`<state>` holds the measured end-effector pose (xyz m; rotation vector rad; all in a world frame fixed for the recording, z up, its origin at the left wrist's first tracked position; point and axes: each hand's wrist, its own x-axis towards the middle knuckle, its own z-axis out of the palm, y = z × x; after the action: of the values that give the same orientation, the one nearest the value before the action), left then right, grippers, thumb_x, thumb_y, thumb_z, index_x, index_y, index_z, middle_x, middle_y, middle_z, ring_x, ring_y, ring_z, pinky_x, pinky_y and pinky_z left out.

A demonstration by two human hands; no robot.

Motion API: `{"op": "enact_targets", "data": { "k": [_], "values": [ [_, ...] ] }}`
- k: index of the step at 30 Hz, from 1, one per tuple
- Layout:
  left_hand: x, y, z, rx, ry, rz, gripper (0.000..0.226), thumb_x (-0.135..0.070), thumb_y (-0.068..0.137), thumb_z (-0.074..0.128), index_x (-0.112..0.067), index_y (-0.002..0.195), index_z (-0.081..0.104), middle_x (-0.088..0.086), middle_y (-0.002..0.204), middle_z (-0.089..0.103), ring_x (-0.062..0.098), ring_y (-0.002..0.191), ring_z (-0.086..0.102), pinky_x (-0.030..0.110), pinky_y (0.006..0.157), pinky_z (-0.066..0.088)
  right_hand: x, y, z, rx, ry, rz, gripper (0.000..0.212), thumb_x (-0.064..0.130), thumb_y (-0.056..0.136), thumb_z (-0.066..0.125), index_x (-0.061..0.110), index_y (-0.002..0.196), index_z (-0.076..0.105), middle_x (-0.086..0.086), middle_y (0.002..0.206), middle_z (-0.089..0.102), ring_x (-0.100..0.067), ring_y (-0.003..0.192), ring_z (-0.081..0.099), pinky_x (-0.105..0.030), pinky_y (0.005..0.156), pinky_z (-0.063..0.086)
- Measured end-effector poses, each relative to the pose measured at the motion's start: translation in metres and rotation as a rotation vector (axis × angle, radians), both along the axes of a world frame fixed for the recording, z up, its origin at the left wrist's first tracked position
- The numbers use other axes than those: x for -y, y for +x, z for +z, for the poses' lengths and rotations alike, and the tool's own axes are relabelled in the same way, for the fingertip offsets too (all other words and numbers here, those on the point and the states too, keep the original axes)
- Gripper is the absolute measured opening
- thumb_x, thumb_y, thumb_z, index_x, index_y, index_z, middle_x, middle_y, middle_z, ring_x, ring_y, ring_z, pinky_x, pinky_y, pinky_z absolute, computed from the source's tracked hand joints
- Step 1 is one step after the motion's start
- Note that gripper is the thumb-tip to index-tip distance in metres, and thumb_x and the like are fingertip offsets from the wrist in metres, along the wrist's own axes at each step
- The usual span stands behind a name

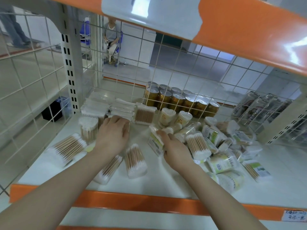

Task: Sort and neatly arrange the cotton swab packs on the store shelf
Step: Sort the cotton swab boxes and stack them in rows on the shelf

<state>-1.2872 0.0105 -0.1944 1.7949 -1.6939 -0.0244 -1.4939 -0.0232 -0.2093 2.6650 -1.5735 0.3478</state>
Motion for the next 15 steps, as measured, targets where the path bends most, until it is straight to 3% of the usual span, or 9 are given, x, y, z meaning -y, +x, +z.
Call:
{"op": "enact_targets", "data": {
  "k": [2,4,6,9,12,15],
  "values": [
    [0.003,0.002,0.001,0.033,0.002,-0.007,0.033,-0.007,0.072,0.057,-0.002,0.103,0.068,0.019,0.106,0.064,0.043,0.098,0.058,0.046,0.085,0.046,0.000,-0.002,0.005,-0.025,-0.051,0.020,0.061,-0.001,0.081,0.048,0.019,0.138,0.037,-0.008,0.110,0.053,-0.033,0.090,0.056,-0.031,0.056,0.034],
    [0.007,0.004,0.000,0.098,0.020,-0.045,0.038,-0.009,0.065,0.055,0.000,0.100,0.069,0.020,0.102,0.067,0.042,0.093,0.062,0.049,0.082,0.050,0.001,-0.004,0.009,-0.040,-0.066,0.068,0.053,0.000,0.072,0.063,0.012,0.123,0.054,-0.010,0.097,0.060,-0.034,0.078,0.061,-0.029,0.051,0.035],
    [0.011,0.007,-0.004,0.177,0.058,-0.074,0.041,-0.011,0.061,0.056,0.001,0.098,0.069,0.020,0.099,0.068,0.040,0.090,0.065,0.052,0.080,0.050,0.005,-0.006,0.010,-0.057,-0.102,0.099,0.048,0.005,0.066,0.071,0.010,0.112,0.061,-0.011,0.091,0.062,-0.033,0.073,0.062,-0.029,0.049,0.038],
    [0.014,0.009,-0.006,0.248,0.073,-0.097,0.039,-0.007,0.061,0.061,0.002,0.099,0.069,0.021,0.101,0.068,0.043,0.094,0.064,0.055,0.082,0.048,0.009,-0.003,0.015,-0.122,-0.088,0.119,0.046,0.019,0.081,0.063,0.012,0.125,0.052,-0.010,0.112,0.058,-0.033,0.099,0.057,-0.038,0.067,0.046],
    [0.015,0.011,-0.009,0.286,0.071,-0.101,0.040,-0.009,0.064,0.057,0.004,0.100,0.068,0.022,0.105,0.067,0.045,0.099,0.062,0.057,0.084,0.046,0.011,0.002,0.019,-0.170,-0.109,0.143,0.048,0.032,0.088,0.056,0.016,0.132,0.043,-0.003,0.127,0.049,-0.025,0.116,0.046,-0.039,0.079,0.048],
    [0.016,0.010,-0.005,0.273,0.110,-0.094,0.046,-0.009,0.083,0.049,0.000,0.128,0.052,0.017,0.137,0.048,0.037,0.131,0.039,0.045,0.109,0.028,0.016,0.009,0.023,-0.177,-0.089,0.152,0.048,0.038,0.089,0.055,0.015,0.129,0.041,-0.001,0.129,0.046,-0.021,0.119,0.043,-0.034,0.080,0.043]
  ]
}}
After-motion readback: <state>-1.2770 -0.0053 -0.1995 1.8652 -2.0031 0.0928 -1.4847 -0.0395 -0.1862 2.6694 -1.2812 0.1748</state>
